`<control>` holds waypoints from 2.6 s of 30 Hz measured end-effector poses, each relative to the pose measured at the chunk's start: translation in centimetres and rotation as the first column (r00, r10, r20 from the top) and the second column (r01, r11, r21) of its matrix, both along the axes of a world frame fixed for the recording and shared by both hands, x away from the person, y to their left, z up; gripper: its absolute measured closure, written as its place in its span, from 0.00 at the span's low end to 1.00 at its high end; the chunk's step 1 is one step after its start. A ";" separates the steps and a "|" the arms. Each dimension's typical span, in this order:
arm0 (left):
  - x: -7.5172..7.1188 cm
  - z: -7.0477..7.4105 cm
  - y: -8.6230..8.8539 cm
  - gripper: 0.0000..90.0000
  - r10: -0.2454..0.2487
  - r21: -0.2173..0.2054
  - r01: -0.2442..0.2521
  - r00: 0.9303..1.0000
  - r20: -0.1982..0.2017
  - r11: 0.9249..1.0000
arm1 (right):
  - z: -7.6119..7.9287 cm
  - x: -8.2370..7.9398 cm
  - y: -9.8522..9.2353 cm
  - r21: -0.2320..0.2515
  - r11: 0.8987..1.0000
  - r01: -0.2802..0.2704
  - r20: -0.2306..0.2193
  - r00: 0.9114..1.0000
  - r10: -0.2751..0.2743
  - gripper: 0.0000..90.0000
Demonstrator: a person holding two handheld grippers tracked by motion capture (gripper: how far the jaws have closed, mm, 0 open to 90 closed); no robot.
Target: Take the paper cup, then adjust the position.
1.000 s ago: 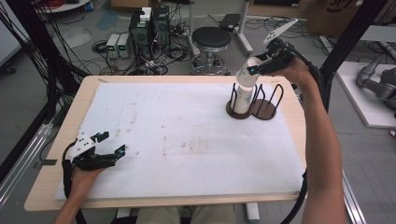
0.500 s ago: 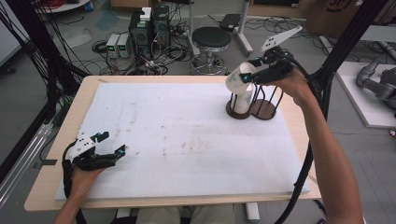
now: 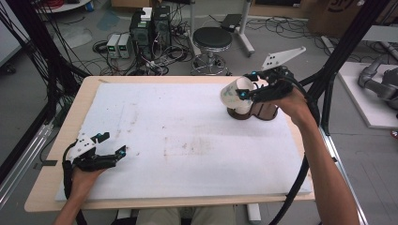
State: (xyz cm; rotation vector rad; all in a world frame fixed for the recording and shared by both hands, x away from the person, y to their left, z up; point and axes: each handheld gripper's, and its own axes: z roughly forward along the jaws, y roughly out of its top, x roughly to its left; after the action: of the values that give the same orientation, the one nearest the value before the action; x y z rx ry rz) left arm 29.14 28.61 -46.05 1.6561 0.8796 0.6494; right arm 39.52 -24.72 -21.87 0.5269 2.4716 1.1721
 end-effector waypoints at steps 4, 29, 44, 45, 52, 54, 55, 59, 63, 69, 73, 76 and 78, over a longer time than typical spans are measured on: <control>0.0 0.0 0.0 0.14 -0.001 -0.001 0.001 1.000 0.001 1.000 | -0.9 -0.8 0.3 0.048 0.999 -0.021 0.000 1.000 0.021 0.42; 0.0 0.0 0.1 0.14 -0.001 -0.011 0.001 1.000 -0.001 1.000 | -7.8 -3.5 3.4 0.213 0.966 -0.144 -0.032 0.988 0.154 0.42; 0.0 0.0 0.1 0.14 -0.007 -0.012 0.007 1.000 0.002 1.000 | -10.8 -4.9 5.5 0.298 0.933 -0.200 -0.032 0.975 0.219 0.42; 0.0 0.0 0.1 0.14 -0.007 -0.012 0.007 1.000 0.002 1.000 | -11.0 -4.9 5.6 0.310 0.930 -0.199 -0.030 0.975 0.219 0.42; 0.0 0.0 0.1 0.14 -0.010 -0.012 0.010 1.000 0.002 1.000 | -11.7 -5.2 5.8 0.330 0.922 -0.204 -0.026 0.974 0.225 0.42; 0.0 0.0 0.1 0.14 -0.010 -0.011 0.010 1.000 0.003 1.000 | -11.7 -5.4 5.9 0.333 0.919 -0.212 -0.021 0.972 0.232 0.42; 0.0 0.0 0.1 0.14 -0.010 -0.011 0.010 1.000 0.003 1.000 | -11.7 -5.4 5.9 0.335 0.917 -0.215 -0.022 0.972 0.236 0.42; 0.0 0.0 0.1 0.14 -0.011 -0.012 0.011 1.000 0.004 1.000 | -11.7 -5.5 6.0 0.328 0.918 -0.223 -0.020 0.970 0.243 0.42; 0.0 0.0 0.1 0.14 -0.012 -0.013 0.012 1.000 0.004 1.000 | -11.9 -5.4 6.2 0.324 0.920 -0.221 -0.022 0.970 0.241 0.42; 0.0 0.0 0.1 0.14 -0.011 -0.012 0.011 1.000 0.005 1.000 | -12.1 -5.3 6.4 0.327 0.919 -0.221 -0.037 0.969 0.246 0.42; 0.0 0.0 0.1 0.14 -0.012 -0.015 0.012 1.000 0.002 1.000 | -12.2 -5.2 6.5 0.322 0.920 -0.222 -0.034 0.969 0.246 0.42; 0.0 0.0 0.2 0.14 -0.012 -0.014 0.012 1.000 0.004 1.000 | -12.3 -5.2 6.5 0.317 0.922 -0.221 -0.040 0.969 0.246 0.42; 0.0 0.0 0.2 0.14 -0.012 -0.017 0.012 1.000 0.005 1.000 | -12.2 -5.1 6.5 0.317 0.922 -0.223 -0.031 0.969 0.245 0.42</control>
State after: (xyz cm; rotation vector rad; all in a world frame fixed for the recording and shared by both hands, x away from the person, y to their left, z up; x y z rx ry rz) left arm 29.11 28.81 -46.06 1.6433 0.8691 0.6356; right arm 34.42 -18.23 -34.12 0.3634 2.4720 1.6847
